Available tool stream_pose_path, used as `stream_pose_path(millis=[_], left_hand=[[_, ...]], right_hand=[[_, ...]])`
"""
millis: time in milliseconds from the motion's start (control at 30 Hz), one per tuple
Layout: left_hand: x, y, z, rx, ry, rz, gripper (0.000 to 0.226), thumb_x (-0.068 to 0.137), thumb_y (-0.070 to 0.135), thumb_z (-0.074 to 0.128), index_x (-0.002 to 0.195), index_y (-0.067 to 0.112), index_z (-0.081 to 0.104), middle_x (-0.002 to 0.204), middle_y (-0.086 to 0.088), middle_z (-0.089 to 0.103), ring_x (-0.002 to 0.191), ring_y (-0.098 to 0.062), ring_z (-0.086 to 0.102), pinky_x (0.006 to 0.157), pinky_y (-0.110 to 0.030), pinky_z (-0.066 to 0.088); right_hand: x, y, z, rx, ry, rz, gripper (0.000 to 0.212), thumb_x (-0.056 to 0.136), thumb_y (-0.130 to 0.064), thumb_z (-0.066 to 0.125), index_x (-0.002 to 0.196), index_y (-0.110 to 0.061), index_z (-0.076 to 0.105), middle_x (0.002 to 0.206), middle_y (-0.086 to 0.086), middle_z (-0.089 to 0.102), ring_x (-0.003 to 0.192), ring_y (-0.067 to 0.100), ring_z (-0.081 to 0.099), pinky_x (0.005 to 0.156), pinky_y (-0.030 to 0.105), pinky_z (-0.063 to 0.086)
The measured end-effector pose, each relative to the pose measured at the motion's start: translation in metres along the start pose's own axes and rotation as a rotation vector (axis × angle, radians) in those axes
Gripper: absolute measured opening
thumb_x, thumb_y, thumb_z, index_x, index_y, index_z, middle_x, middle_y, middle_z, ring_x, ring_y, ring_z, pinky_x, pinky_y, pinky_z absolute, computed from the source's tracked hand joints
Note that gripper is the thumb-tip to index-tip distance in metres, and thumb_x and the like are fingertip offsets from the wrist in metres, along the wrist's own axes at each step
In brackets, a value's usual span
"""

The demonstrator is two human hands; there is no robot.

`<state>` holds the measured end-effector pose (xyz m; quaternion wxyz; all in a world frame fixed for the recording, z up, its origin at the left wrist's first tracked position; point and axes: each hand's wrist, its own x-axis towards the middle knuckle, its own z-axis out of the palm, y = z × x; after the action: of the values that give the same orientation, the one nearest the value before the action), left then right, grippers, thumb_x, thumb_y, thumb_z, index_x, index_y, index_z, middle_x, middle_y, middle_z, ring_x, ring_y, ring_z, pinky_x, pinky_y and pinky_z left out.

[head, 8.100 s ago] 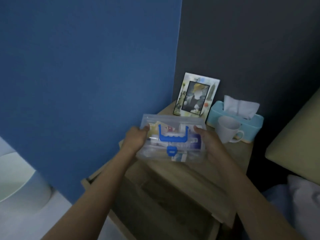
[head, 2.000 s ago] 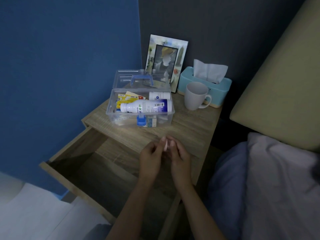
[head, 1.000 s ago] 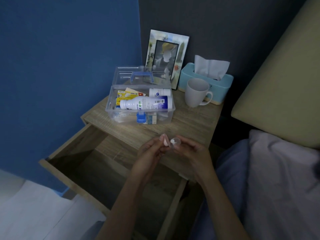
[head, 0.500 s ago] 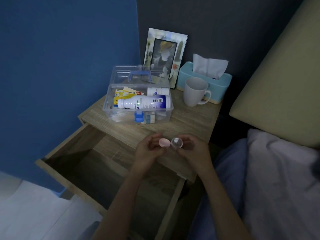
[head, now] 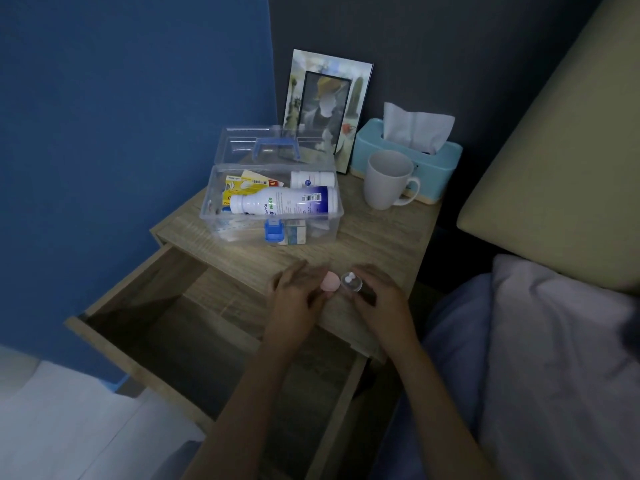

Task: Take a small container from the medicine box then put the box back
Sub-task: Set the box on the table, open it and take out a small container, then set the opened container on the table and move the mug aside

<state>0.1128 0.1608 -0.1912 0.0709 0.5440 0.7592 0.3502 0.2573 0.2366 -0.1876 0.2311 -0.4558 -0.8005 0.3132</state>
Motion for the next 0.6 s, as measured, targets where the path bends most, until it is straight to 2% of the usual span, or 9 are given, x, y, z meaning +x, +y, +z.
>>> stream_pose_path(millis=[133, 267, 400, 433, 500, 567, 600], left_hand=[[0.0, -0.003, 0.0, 0.005, -0.057, -0.013, 0.05, 0.088, 0.036, 0.06, 0.136, 0.027, 0.052, 0.136, -0.003, 0.059, 0.138, -0.019, 0.04, 0.112, -0.049, 0.028], [0.001, -0.004, -0.004, -0.035, -0.124, -0.034, 0.062, 0.086, 0.041, 0.06, 0.142, 0.024, 0.043, 0.147, -0.004, 0.048, 0.143, -0.017, 0.032, 0.117, -0.044, 0.021], [0.001, -0.008, -0.008, 0.157, -0.184, -0.014, 0.07, 0.09, 0.056, 0.043, 0.149, 0.023, 0.029, 0.159, 0.0, 0.026, 0.149, -0.015, 0.011, 0.12, -0.045, 0.007], [0.0, -0.009, -0.009, 0.172, -0.187, -0.006, 0.068, 0.092, 0.056, 0.036, 0.151, 0.023, 0.025, 0.16, 0.0, 0.021, 0.15, -0.016, 0.006, 0.12, -0.046, 0.001], [0.0, -0.011, -0.01, 0.154, -0.178, -0.022, 0.061, 0.097, 0.049, 0.027, 0.152, 0.023, 0.019, 0.162, 0.002, 0.013, 0.15, -0.015, -0.001, 0.119, -0.048, -0.008], [0.0, -0.012, -0.009, 0.173, -0.16, -0.053, 0.056, 0.1, 0.041, 0.023, 0.152, 0.021, 0.018, 0.162, 0.001, 0.009, 0.149, -0.014, -0.006, 0.119, -0.047, -0.009], [0.001, -0.013, -0.008, 0.205, -0.161, -0.062, 0.056, 0.101, 0.04, 0.022, 0.152, 0.019, 0.016, 0.162, 0.001, 0.007, 0.149, -0.015, -0.007, 0.119, -0.046, -0.009]], right_hand=[[-0.001, 0.001, 0.002, 0.012, 0.004, 0.006, 0.049, 0.089, -0.026, 0.063, 0.136, -0.021, 0.052, 0.146, 0.002, 0.048, 0.137, 0.013, 0.037, 0.107, 0.02, 0.021], [-0.002, 0.002, 0.002, 0.037, -0.023, 0.044, 0.055, 0.088, -0.024, 0.063, 0.14, -0.026, 0.045, 0.152, 0.001, 0.04, 0.141, 0.013, 0.031, 0.109, 0.022, 0.021], [-0.004, -0.001, -0.002, 0.12, -0.018, 0.044, 0.051, 0.089, -0.019, 0.061, 0.139, -0.025, 0.047, 0.149, -0.002, 0.043, 0.138, 0.012, 0.036, 0.111, 0.027, 0.029], [-0.003, -0.003, -0.004, 0.191, 0.022, 0.066, 0.048, 0.091, -0.019, 0.06, 0.137, -0.023, 0.049, 0.145, -0.002, 0.047, 0.134, 0.011, 0.041, 0.109, 0.025, 0.033], [0.003, -0.009, -0.009, 0.358, 0.138, 0.13, 0.041, 0.094, -0.02, 0.055, 0.135, -0.02, 0.053, 0.139, -0.004, 0.053, 0.124, 0.004, 0.047, 0.099, 0.013, 0.036], [0.015, -0.017, -0.017, 0.479, 0.243, 0.134, 0.037, 0.098, -0.023, 0.05, 0.135, -0.019, 0.053, 0.134, -0.008, 0.055, 0.118, -0.003, 0.048, 0.093, 0.003, 0.035], [0.024, -0.021, -0.022, 0.507, 0.283, 0.112, 0.037, 0.099, -0.023, 0.047, 0.135, -0.017, 0.053, 0.132, -0.009, 0.054, 0.118, -0.003, 0.048, 0.095, 0.003, 0.036]])
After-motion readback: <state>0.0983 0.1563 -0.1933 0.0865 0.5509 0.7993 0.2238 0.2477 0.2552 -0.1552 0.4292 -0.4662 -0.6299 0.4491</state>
